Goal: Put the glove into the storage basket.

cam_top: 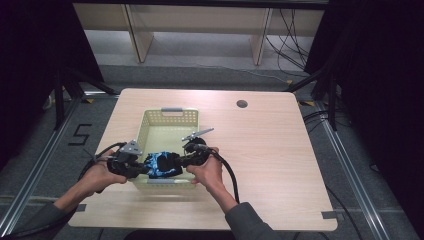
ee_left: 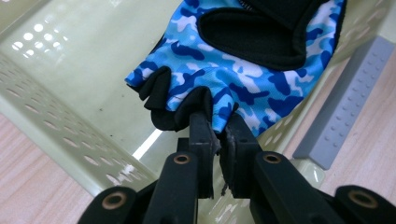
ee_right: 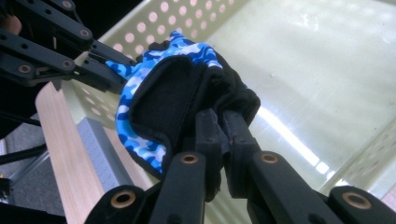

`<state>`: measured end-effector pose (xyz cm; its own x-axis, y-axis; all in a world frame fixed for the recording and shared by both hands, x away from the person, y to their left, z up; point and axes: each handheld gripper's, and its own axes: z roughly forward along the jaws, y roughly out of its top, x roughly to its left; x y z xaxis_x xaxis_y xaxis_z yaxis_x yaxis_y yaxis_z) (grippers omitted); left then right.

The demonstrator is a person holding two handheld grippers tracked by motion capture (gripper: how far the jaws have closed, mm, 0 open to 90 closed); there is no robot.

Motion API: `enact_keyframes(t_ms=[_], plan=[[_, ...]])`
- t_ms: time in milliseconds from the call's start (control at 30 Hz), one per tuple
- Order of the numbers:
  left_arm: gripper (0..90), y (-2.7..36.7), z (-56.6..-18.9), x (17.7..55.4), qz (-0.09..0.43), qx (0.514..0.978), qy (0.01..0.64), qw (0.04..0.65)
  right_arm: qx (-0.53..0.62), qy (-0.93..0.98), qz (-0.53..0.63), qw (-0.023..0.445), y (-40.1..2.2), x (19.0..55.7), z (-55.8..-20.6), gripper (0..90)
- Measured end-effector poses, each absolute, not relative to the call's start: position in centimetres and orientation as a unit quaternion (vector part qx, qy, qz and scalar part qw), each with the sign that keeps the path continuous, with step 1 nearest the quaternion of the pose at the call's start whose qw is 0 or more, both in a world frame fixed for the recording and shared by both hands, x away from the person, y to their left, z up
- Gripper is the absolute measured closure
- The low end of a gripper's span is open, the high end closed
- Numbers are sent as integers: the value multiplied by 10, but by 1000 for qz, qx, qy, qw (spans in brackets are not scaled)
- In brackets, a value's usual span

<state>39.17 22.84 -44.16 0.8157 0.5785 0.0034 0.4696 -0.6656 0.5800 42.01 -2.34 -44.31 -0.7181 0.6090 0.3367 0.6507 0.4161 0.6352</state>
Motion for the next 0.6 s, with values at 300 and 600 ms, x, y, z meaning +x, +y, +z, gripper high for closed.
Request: enact_keyframes(t_ms=[300,600], plan=[[708,229,-439,393,97,909,291,281,-380,-848,-370,15,-19,423,-450,867],[634,230,-431,390,114,900,303,293,-379,-850,-366,20,-20,424,-455,864]])
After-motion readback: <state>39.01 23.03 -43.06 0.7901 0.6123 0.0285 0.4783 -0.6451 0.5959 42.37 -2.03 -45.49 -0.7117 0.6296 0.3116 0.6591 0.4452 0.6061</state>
